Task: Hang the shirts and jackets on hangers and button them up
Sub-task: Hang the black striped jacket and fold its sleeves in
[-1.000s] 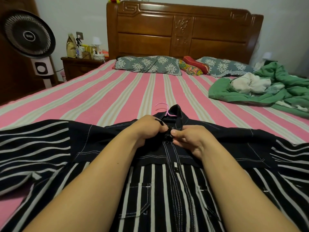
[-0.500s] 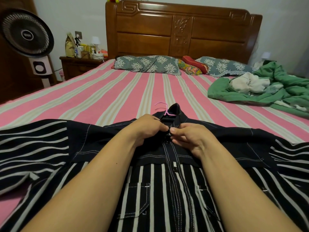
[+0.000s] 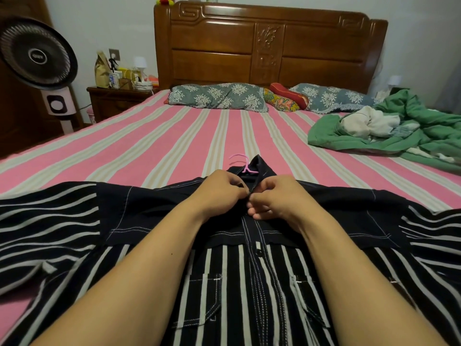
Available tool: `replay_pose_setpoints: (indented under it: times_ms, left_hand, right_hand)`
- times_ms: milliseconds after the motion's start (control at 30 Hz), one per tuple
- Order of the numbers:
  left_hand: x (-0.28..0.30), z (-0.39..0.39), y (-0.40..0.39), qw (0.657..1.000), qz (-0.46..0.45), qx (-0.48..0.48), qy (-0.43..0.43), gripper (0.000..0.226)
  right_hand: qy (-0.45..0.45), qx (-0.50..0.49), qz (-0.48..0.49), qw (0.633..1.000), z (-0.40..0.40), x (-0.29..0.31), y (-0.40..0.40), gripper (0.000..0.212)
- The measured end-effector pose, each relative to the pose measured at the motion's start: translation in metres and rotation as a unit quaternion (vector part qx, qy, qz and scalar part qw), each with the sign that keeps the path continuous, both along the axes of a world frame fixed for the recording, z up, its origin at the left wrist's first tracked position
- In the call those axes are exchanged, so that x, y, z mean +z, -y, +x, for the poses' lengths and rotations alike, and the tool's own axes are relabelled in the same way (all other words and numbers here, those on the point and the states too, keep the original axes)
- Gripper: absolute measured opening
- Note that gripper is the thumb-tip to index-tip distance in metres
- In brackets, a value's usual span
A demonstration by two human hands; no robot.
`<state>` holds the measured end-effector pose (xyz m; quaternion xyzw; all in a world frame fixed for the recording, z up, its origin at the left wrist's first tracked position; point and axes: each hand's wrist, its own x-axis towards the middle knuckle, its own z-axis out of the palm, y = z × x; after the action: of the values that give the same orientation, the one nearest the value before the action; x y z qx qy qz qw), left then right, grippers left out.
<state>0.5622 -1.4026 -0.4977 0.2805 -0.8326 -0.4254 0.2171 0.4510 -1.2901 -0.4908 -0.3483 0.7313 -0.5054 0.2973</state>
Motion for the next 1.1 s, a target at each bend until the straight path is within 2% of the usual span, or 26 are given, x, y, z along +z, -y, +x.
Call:
replay_pose_setpoints:
  times_ms: [67,133,233,267,333,400,467,533,633,833,1000,1100]
  left_hand:
    - [0.001,0.002,0.001,1.000,0.020,-0.015,0.001,0.017]
    - [0.002,0.003,0.001,0.998,0.052,-0.026,0.003,0.032]
    - [-0.003,-0.001,-0.001,0.999,0.039,0.009,-0.009,0.040]
    - [-0.004,-0.002,-0.001,0.998,0.047,0.023,-0.016,0.038]
    - [-0.006,-0.004,0.000,0.996,0.076,0.031,-0.018,0.033]
    - [-0.004,-0.002,0.002,0.995,0.093,0.027,-0.009,0.027]
    - [-0.003,0.000,0.003,0.996,0.090,0.011,-0.004,0.022]
    - [-0.003,0.001,0.005,0.996,0.092,-0.015,-0.004,0.022]
    - [-0.004,0.004,0.008,0.996,0.079,-0.043,-0.005,0.022]
    - [-0.007,0.002,0.008,0.998,0.028,-0.047,0.005,0.024]
    - [-0.009,-0.003,0.007,0.999,0.020,-0.027,0.025,0.021]
    - [-0.006,-0.004,0.007,0.999,-0.018,-0.022,0.046,0.021]
  right_hand:
    - [-0.062,-0.019,0.007,0.998,0.002,-0.004,0.004,0.013]
    - [-0.142,-0.044,0.014,0.989,0.003,-0.008,0.007,0.010]
    - [-0.211,-0.050,0.031,0.976,0.006,-0.009,0.009,0.007]
    - [-0.188,-0.043,0.032,0.981,0.004,-0.009,0.008,0.010]
    - [-0.049,-0.029,0.017,0.998,-0.002,-0.007,0.003,0.012]
    - [0.082,-0.021,0.002,0.996,-0.008,-0.003,-0.005,0.009]
    - [0.134,-0.018,-0.010,0.991,-0.012,-0.001,-0.011,0.003]
    - [0.139,-0.018,-0.015,0.990,-0.012,-0.002,-0.011,0.009]
    - [0.098,-0.023,-0.006,0.995,-0.008,-0.002,-0.006,0.020]
    - [0.028,-0.016,-0.001,0.999,-0.008,-0.006,-0.002,0.010]
    - [-0.150,-0.040,0.004,0.988,-0.011,-0.013,0.004,0.017]
    - [-0.181,-0.052,0.005,0.982,-0.016,-0.018,0.006,0.016]
